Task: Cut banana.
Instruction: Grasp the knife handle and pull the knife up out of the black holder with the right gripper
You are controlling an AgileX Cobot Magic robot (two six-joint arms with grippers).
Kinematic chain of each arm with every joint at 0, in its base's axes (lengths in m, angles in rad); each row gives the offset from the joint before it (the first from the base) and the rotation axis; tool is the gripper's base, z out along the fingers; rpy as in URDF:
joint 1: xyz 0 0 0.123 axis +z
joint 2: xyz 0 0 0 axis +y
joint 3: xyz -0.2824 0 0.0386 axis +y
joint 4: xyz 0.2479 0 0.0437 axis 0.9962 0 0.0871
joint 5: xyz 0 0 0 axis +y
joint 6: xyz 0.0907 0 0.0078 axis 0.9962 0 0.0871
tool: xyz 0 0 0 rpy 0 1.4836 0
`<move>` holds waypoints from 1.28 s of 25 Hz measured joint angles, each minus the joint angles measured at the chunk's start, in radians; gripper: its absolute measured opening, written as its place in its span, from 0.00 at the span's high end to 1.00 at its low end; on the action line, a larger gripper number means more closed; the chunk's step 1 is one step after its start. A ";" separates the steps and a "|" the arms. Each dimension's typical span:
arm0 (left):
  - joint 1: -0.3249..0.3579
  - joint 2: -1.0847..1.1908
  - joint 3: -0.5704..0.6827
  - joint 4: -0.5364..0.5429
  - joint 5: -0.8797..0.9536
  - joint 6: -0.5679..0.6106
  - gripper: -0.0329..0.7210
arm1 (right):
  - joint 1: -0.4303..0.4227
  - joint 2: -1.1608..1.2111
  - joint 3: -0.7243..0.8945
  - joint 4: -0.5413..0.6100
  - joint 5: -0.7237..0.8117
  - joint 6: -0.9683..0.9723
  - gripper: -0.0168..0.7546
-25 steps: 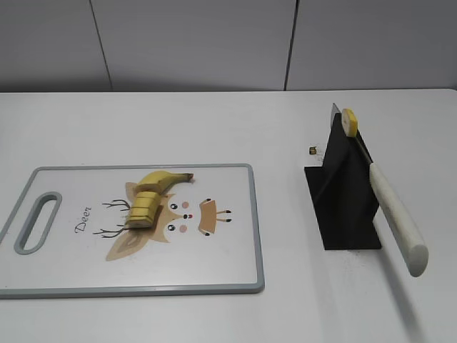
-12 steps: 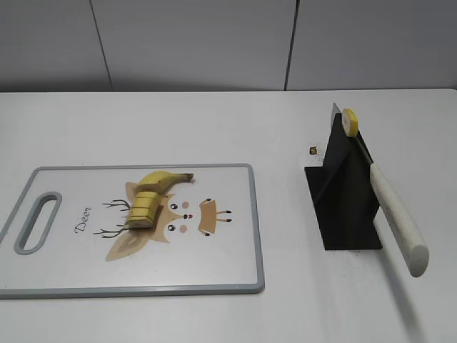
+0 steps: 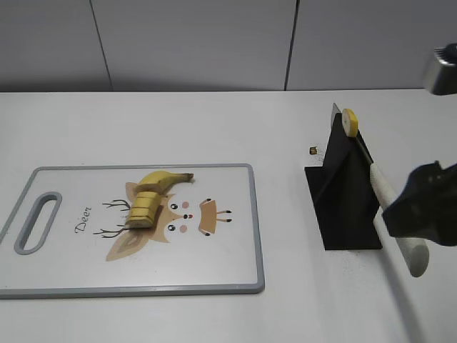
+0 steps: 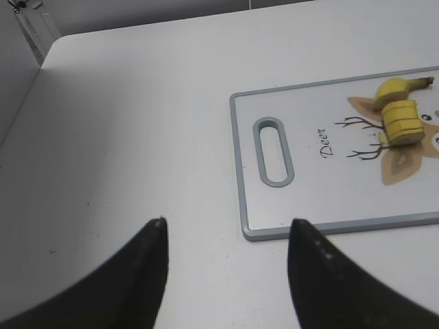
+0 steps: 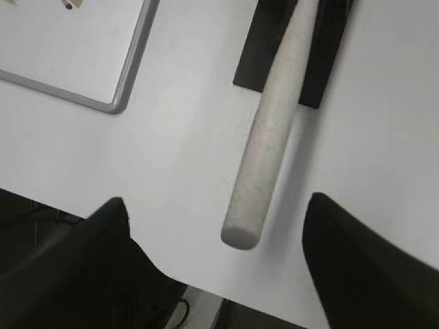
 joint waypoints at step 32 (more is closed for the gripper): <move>0.000 0.000 0.000 -0.001 0.000 0.000 0.24 | -0.001 0.348 -0.053 -0.101 0.005 0.258 0.76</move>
